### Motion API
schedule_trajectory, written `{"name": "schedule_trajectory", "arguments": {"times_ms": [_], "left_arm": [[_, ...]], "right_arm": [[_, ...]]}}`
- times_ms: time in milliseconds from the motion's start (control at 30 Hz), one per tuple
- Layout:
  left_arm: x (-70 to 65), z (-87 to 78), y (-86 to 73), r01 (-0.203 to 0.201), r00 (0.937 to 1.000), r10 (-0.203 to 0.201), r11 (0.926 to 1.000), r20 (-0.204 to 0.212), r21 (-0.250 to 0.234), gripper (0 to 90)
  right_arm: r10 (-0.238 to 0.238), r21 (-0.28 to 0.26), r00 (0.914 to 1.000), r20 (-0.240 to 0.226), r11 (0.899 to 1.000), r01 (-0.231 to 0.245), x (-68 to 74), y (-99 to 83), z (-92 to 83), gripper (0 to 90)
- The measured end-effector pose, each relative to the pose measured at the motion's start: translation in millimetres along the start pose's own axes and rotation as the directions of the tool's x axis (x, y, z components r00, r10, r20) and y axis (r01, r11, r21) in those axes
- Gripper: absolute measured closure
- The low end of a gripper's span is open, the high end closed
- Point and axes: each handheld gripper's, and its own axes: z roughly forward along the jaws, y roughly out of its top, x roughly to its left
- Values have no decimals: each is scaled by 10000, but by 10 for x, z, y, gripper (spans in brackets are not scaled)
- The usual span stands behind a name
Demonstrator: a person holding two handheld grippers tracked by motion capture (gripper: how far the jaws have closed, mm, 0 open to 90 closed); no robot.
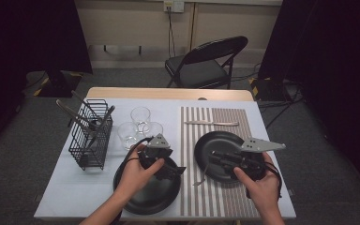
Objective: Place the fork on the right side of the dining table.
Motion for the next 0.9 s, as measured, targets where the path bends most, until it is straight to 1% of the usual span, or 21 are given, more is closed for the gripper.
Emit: {"name": "schedule_trajectory", "arguments": {"times_ms": [133,233,267,367,500,533,700,900], "left_arm": [[11,-1,-12,-5,10000,5,10000,5,49,184],[11,5,-22,11,10000,-11,10000,-6,61,184],[9,5,-26,65,10000,-65,9999,27,82,184],[16,4,-31,88,9999,-88,10000,56,32,183],[25,-4,-43,131,9999,-131,9999,3,-21,184],[26,-11,-43,89,10000,-89,10000,-40,39,184],[32,-26,-55,155,9999,-155,9999,-5,-12,183],[42,-27,-73,138,9999,-137,9999,-65,83,184]], "right_arm": [[36,-7,10000,-89,10000,-36,-12,-29,-25,784],[42,-20,10000,-73,10000,-43,-14,-39,-40,784],[60,-14,9999,-86,10000,-60,-15,-43,-44,784],[116,4,9998,-150,9999,-116,-13,-54,-49,784],[64,11,9998,-194,10000,-64,-4,-63,-54,784],[72,18,9998,-209,10000,-72,0,-67,-54,784],[66,80,9996,-271,9999,-64,10,-85,-54,784],[38,152,9996,-297,9999,-33,9,-105,-43,783]]}}
